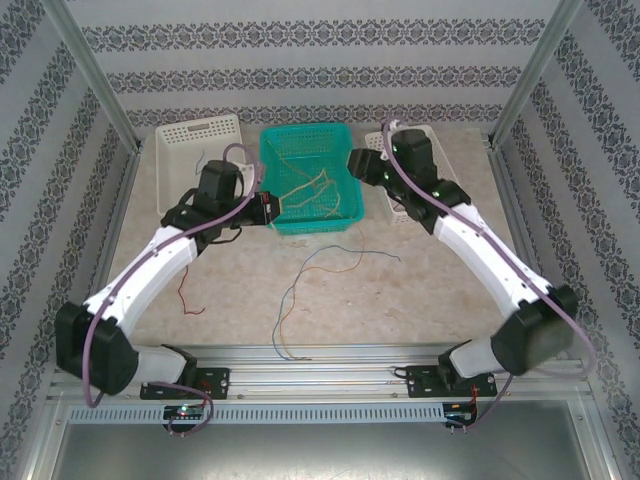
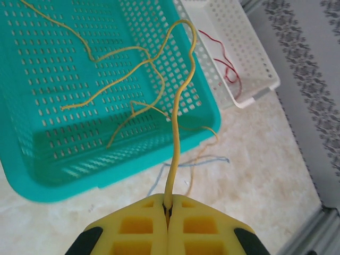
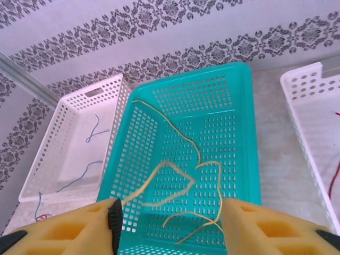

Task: Untangle the cables

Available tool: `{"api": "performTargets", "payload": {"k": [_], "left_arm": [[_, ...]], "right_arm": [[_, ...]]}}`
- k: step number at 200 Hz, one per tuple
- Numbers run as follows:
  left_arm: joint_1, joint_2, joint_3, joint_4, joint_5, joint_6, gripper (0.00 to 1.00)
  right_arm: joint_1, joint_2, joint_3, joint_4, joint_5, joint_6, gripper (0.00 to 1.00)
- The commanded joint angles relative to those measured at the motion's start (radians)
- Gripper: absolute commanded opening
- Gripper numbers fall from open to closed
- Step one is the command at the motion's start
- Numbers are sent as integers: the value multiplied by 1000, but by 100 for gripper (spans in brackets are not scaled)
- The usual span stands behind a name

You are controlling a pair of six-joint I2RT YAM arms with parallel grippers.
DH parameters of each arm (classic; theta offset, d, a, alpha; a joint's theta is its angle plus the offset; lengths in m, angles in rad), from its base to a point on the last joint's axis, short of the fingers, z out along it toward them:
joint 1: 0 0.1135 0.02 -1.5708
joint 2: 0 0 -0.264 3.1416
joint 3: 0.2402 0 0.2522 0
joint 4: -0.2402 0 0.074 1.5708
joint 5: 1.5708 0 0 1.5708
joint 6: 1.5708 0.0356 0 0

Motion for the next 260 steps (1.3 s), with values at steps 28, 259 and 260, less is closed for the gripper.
{"api": "performTargets", "payload": {"k": [28,259,260], "left_arm": [[-40,236,278,-25,-107,-7,0],[-77,687,704,-176,-295,82,79],[-76,684,706,-180,-297,83,79]], "right_arm": [[50,-188,-221,4,43,6,53],[142,-248,-642,96,115,26,58],[142,-245,-642,99,115,27,58]]}}
